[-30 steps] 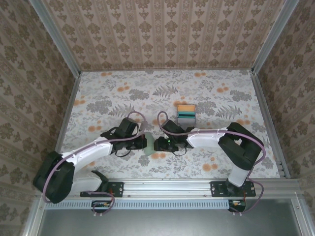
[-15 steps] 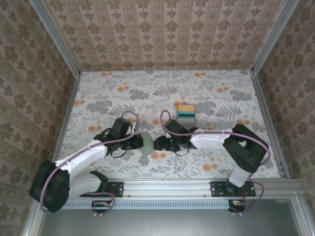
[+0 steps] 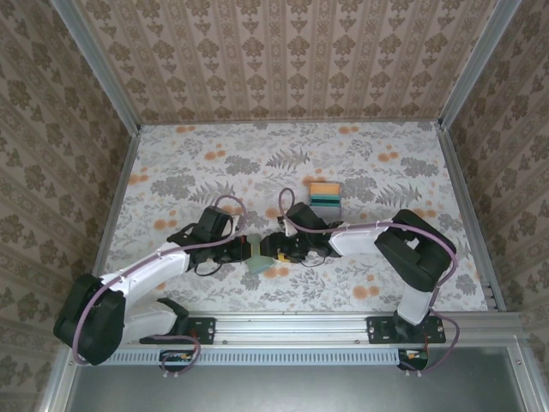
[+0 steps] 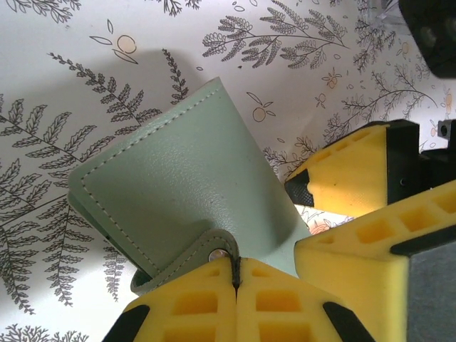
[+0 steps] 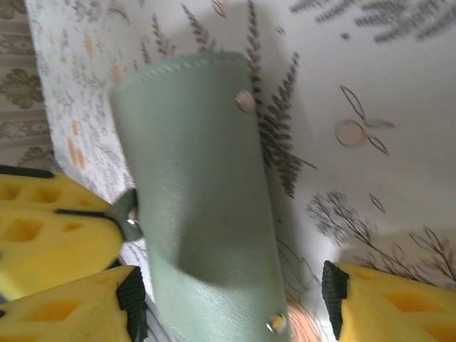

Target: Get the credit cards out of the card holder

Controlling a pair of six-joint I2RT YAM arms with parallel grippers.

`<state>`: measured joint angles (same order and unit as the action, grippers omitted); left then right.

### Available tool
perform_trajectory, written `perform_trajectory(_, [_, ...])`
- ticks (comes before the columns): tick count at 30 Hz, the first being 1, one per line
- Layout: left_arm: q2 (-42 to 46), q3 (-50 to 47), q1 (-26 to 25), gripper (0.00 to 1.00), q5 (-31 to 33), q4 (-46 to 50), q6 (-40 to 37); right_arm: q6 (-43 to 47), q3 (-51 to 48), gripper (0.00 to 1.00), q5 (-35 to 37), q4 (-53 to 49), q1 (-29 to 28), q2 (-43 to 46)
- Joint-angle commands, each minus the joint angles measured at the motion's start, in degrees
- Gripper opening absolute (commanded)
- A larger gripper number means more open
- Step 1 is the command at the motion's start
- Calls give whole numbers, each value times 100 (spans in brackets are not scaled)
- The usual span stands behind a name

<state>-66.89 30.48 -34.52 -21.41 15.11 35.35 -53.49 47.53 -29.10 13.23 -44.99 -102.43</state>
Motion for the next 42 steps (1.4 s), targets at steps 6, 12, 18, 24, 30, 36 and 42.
perform_trajectory(6, [-90,-112,-63,0,-104,-295,71,-282,112,66,-463,604,-60,-411])
perform_trajectory(12, [88,-199,-63,0,-213,-645,313,-280,129,66,-559,662,-97,-435])
perform_trajectory(18, [464,-266,85,0,-265,-689,468,-291,18,64,-536,670,-95,-299])
perform_trajectory(24, [578,-286,139,0,-322,-641,445,-325,-61,36,-499,791,-96,-173])
perform_trajectory(30, [688,-279,165,0,-158,-381,404,-301,-158,23,-256,597,-67,134])
perform_trajectory(36, [1440,-343,449,0,203,258,513,-422,-564,12,333,396,94,554])
perform_trajectory(42, [1680,-496,543,0,146,225,677,-401,-618,8,484,297,105,732])
